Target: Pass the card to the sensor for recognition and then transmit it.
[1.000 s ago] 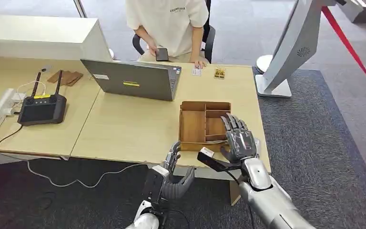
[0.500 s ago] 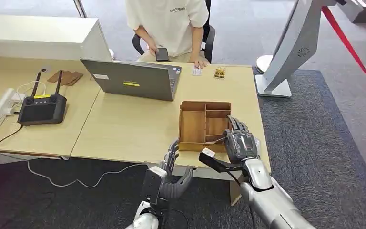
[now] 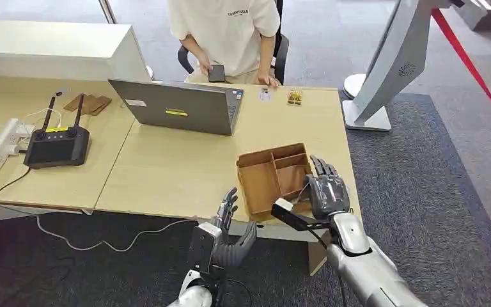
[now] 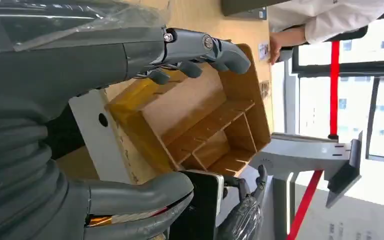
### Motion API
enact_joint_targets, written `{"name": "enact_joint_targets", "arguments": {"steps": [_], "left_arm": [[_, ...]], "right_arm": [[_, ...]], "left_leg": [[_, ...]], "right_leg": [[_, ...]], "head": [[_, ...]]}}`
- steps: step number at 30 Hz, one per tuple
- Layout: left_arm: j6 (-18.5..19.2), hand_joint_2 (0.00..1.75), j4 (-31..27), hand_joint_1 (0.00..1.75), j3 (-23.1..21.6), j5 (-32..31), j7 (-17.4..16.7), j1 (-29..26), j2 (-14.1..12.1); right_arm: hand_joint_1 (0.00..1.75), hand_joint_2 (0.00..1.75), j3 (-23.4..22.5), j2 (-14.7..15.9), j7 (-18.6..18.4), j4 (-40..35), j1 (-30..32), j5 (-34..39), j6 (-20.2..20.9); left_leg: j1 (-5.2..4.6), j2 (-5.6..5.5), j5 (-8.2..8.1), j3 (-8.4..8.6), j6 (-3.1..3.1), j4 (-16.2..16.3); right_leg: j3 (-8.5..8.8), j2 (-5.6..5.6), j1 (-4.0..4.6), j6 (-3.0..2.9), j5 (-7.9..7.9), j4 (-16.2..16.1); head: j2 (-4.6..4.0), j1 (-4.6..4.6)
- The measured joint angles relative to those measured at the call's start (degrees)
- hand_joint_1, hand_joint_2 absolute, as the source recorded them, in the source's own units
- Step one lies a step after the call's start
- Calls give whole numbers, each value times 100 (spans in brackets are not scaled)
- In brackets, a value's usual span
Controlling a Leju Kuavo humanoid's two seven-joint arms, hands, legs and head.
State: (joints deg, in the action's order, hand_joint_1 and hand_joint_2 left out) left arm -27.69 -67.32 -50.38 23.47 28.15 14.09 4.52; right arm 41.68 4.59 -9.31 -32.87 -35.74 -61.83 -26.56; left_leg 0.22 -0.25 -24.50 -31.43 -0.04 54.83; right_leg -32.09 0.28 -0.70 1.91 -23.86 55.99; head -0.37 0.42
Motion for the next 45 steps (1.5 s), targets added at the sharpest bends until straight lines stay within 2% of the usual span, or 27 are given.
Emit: {"name": "enact_joint_targets", "arguments": {"steps": [5,8,15,23,25,29,33,39,45], "left_arm": [[11,175,4,0,-2,11,7,1,0],[35,175,9,0,-4,13,39,3,0],[151,175,37,0,-11,13,85,17,4],[216,175,68,0,-11,15,85,29,17],[234,175,76,0,-15,30,96,33,17],[315,175,105,0,-68,96,103,82,35],[407,175,118,0,-144,127,103,149,63],[466,175,144,0,-195,122,81,208,129],[468,175,153,0,-227,118,35,225,146]], "right_arm": [[175,175,2,-13,-7,-112,-10,-74,-359],[175,175,0,-26,-158,-403,-111,-193,-544],[175,175,-42,85,-634,-1494,-592,-439,-179],[175,175,-90,262,-750,-2190,-745,-505,-90],[175,175,-94,299,-750,-2245,-820,-452,63],[175,175,-77,315,-684,-2132,-1139,-101,620],[175,175,-15,214,-619,-1521,-1652,203,1049],[175,175,103,-50,-750,-643,-2149,206,1222],[175,175,190,-241,-944,-122,-2378,181,1272]], "left_leg": [[0,-1,0,-2,0,0],[0,0,0,-1,0,0],[0,1,2,1,1,2],[-1,2,2,-1,1,3],[-1,2,2,0,1,3],[-1,2,2,-2,1,3],[0,0,6,-5,1,3],[0,-2,6,-6,1,3],[0,-1,6,-10,1,3]], "right_leg": [[-1,0,0,0,0,2],[-2,1,0,0,0,2],[-3,1,0,0,1,2],[-3,1,-1,0,2,1],[-3,1,-1,0,2,1],[-3,1,-1,0,3,2],[-3,0,0,0,7,3],[-5,0,0,1,7,4],[-8,0,0,1,7,3]], "head": [[0,-2],[0,-2],[0,0],[0,-2],[0,-2],[0,0],[0,0],[0,-2],[0,0]]}}
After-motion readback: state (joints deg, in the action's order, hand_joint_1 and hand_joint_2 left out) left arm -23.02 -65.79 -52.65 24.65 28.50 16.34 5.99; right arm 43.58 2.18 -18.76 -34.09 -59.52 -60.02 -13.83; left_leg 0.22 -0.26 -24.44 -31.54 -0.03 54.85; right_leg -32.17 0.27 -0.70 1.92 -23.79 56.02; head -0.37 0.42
